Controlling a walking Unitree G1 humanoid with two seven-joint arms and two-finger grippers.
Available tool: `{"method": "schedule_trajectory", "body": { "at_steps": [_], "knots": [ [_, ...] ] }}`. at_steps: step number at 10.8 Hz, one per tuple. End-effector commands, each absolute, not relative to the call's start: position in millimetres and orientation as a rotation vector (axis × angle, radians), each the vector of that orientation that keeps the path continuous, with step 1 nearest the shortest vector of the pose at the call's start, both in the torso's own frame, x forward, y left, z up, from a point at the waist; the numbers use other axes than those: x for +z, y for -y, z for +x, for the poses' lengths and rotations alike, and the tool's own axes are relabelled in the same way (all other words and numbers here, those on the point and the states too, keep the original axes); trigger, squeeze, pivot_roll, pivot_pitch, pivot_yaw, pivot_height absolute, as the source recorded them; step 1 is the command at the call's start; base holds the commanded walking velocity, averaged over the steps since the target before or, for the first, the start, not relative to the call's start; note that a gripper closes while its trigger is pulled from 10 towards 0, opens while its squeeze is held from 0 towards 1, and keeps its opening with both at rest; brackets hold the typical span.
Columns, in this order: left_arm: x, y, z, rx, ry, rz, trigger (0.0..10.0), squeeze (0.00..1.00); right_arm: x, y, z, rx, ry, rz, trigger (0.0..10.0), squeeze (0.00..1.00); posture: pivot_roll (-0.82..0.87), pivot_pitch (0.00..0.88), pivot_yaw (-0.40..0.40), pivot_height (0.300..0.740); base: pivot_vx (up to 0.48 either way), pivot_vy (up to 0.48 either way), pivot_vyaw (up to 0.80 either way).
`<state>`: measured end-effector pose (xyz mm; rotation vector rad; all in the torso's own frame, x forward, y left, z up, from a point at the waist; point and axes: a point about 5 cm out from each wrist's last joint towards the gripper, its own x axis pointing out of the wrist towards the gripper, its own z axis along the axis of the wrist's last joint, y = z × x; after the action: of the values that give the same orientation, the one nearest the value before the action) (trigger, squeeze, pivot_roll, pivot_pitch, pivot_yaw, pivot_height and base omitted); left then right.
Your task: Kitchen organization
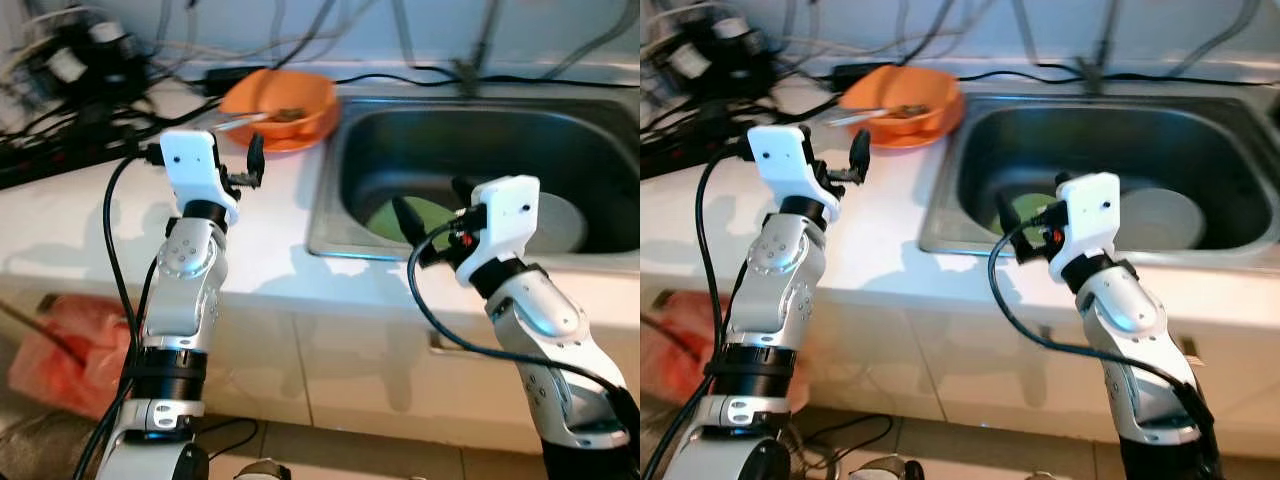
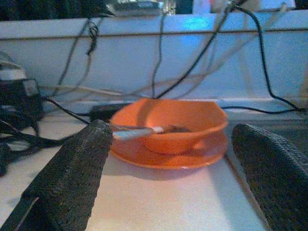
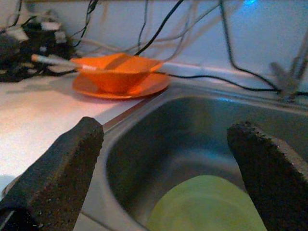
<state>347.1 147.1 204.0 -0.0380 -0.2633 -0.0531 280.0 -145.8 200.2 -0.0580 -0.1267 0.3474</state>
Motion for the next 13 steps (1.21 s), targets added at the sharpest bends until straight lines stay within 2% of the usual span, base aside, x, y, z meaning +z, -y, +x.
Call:
{"method": "schedule_trajectory", "body": {
  "at_steps": [1, 7, 8, 10, 13],
  "knots": [
    [207.1, -146.4, 344.9, -0.047, 0.264, -0.045, 10.0, 0.00, 203.1, 146.3, 281.8, 0.338, 0.147, -0.051, 10.0, 0.00, 0.05, 0.006, 0.081, 0.740, 0.000, 0.000, 0.00],
    [212.4, -144.3, 349.0, -0.038, 0.244, -0.067, 10.0, 0.00, 202.1, 147.4, 283.5, 0.321, 0.158, -0.061, 10.0, 0.00, 0.04, 0.005, 0.088, 0.740, 0.000, 0.323, 0.00],
    [211.6, -142.5, 349.6, -0.038, 0.238, -0.061, 10.0, 0.00, 201.2, 147.6, 283.0, 0.317, 0.157, -0.062, 10.0, 0.00, 0.04, 0.005, 0.090, 0.740, 0.000, 0.000, 0.00],
    [210.5, -140.9, 351.5, -0.033, 0.224, -0.063, 10.0, 0.00, 201.2, 148.7, 283.3, 0.308, 0.159, -0.064, 10.0, 0.00, 0.04, 0.003, 0.093, 0.740, 0.000, 0.480, 0.00],
    [213.7, -141.8, 352.6, -0.025, 0.236, -0.052, 10.0, 0.00, 199.7, 148.8, 283.2, 0.298, 0.159, -0.064, 10.0, 0.00, 0.04, 0.003, 0.101, 0.740, 0.000, 0.000, 0.00]
  ]
}}
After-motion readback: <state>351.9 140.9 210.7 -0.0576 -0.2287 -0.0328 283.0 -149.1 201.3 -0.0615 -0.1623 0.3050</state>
